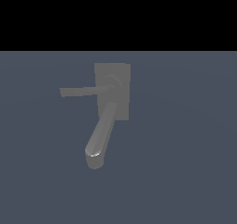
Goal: Turn on the faucet by rotating a designated handle.
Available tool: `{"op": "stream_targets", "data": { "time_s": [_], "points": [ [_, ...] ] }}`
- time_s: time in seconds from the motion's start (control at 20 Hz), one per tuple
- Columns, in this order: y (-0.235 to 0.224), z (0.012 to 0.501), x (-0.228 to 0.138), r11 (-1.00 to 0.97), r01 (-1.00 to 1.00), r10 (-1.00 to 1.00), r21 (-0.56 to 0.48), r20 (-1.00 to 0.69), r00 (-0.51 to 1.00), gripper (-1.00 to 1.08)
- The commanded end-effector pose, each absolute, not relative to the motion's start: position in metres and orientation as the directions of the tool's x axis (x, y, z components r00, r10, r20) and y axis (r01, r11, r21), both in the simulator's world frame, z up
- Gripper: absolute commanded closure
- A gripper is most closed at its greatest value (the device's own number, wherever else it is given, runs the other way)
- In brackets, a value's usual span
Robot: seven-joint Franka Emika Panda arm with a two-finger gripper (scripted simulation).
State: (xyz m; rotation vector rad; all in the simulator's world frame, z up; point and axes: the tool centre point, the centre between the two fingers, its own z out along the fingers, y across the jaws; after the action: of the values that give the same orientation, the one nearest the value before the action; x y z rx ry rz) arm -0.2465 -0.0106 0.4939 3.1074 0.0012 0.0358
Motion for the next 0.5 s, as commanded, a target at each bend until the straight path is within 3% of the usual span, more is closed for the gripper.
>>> {"op": "stream_targets", "data": {
  "time_s": [0.0,0.45],
  "points": [
    [-0.0106,0.4939,-0.2465,-0.999,0.0,0.001,0.034,0.023,1.0,1.08],
    [-0.0052,0.4865,-0.2438,-0.997,0.044,0.043,0.066,-0.009,0.999,1.08]
  ]
}}
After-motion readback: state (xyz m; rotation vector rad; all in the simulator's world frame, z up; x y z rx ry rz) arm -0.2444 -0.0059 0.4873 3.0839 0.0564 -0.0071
